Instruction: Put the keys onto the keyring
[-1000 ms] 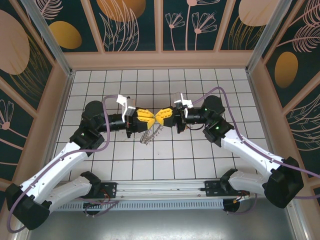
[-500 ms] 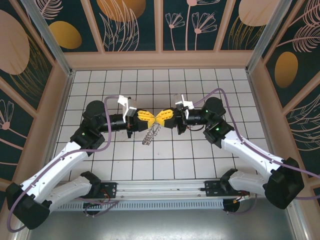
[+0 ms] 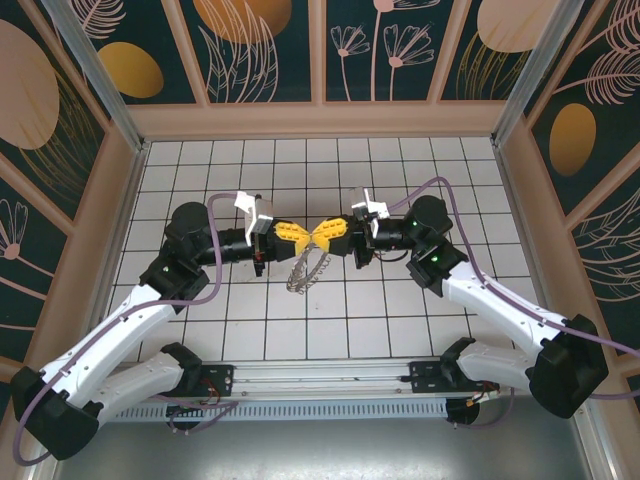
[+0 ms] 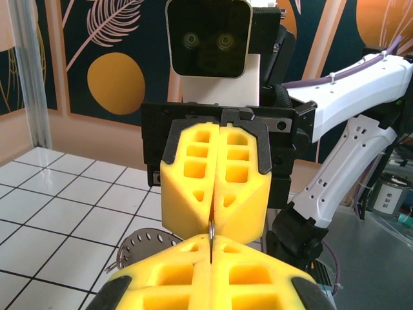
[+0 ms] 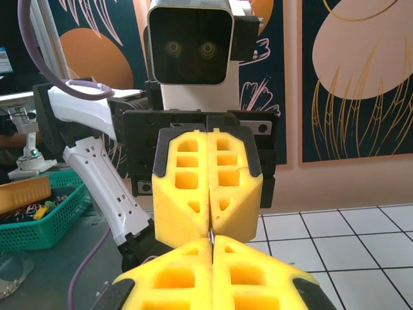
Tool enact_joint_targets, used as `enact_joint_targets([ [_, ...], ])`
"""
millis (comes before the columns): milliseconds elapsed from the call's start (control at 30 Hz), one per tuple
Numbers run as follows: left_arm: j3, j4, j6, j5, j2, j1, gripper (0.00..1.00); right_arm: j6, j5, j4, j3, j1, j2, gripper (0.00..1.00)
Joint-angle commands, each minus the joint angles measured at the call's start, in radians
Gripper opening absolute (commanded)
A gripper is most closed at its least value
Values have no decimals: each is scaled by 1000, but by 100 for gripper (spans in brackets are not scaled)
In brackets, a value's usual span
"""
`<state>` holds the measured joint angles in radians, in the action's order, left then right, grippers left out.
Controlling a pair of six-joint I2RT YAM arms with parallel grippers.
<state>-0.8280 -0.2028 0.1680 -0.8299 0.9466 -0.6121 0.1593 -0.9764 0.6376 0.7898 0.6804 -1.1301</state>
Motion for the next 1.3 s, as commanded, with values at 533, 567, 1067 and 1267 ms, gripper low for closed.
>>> enact_joint_targets([
  [533,-196,391,-295,49,88,0,0,-332,446,-615,91,65,175,30],
  [567,-219,431,-321,48,104,-1,0,-347,474,-660,102,77,178,30],
  [1067,-378,740,-525,81,234,-9,0,-403,565,-787,156,122,158,27],
  [1267,-388,762,-530,102,253,-36,0,-424,510,-785,161,122,134,27],
])
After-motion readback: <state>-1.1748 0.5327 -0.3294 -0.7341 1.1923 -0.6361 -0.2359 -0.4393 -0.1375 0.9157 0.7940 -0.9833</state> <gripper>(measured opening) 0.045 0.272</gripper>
